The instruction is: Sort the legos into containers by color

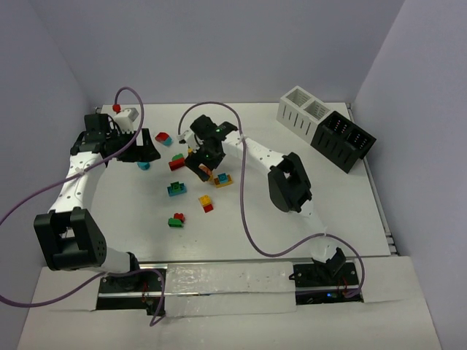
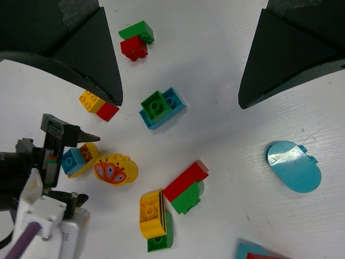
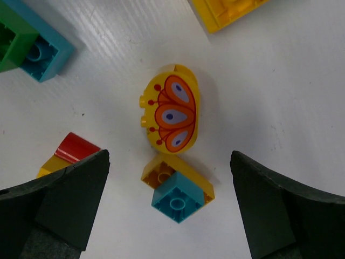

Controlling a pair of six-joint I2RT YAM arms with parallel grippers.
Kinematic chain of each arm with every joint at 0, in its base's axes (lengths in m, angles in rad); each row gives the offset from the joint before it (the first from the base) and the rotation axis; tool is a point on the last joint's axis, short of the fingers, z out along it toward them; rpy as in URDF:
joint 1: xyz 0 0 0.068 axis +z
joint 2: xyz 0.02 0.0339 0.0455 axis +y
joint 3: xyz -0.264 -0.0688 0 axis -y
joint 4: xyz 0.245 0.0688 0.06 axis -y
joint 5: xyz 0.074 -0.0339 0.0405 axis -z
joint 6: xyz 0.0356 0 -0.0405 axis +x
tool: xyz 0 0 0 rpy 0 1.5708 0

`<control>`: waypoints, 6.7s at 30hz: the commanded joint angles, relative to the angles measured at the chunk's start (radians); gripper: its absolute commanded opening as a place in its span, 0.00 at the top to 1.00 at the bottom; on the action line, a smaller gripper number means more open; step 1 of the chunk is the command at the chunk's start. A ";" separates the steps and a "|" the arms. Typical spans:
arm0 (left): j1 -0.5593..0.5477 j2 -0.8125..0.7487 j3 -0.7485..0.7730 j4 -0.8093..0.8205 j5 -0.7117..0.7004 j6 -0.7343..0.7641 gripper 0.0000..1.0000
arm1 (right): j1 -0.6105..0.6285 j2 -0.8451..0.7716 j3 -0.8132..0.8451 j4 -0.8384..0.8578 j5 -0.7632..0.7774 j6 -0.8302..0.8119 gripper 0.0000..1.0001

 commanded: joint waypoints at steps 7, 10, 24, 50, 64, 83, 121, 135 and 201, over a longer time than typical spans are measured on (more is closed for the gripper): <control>0.004 -0.010 0.022 0.007 0.037 -0.001 0.01 | 0.002 0.126 0.173 -0.043 -0.036 -0.005 0.03; 0.004 -0.010 0.016 0.010 0.032 -0.006 0.01 | 0.002 0.148 0.184 -0.032 -0.036 -0.005 0.09; 0.004 0.002 0.023 0.022 0.026 -0.009 0.01 | 0.010 0.170 0.212 -0.037 -0.032 -0.023 0.58; -0.013 -0.111 -0.071 0.405 0.021 -0.103 0.01 | -0.471 -0.577 -0.556 1.181 0.093 0.401 1.00; -0.048 0.029 0.076 0.339 -0.034 -0.096 0.01 | -0.665 -0.323 -0.303 1.115 0.285 0.437 1.00; -0.054 0.065 0.091 0.291 -0.082 -0.074 0.01 | -0.711 -0.191 -0.282 1.100 0.277 0.438 0.97; -0.370 0.148 0.091 0.212 -0.349 -0.174 0.05 | -0.589 -0.612 -0.595 0.877 0.127 0.351 0.00; -0.494 0.410 0.264 0.176 -0.611 -0.392 0.41 | -0.589 -0.741 -0.763 0.868 0.149 0.324 0.00; -0.468 0.196 0.222 0.027 0.573 0.458 1.00 | -0.515 -0.799 -0.821 0.867 -0.991 0.363 0.05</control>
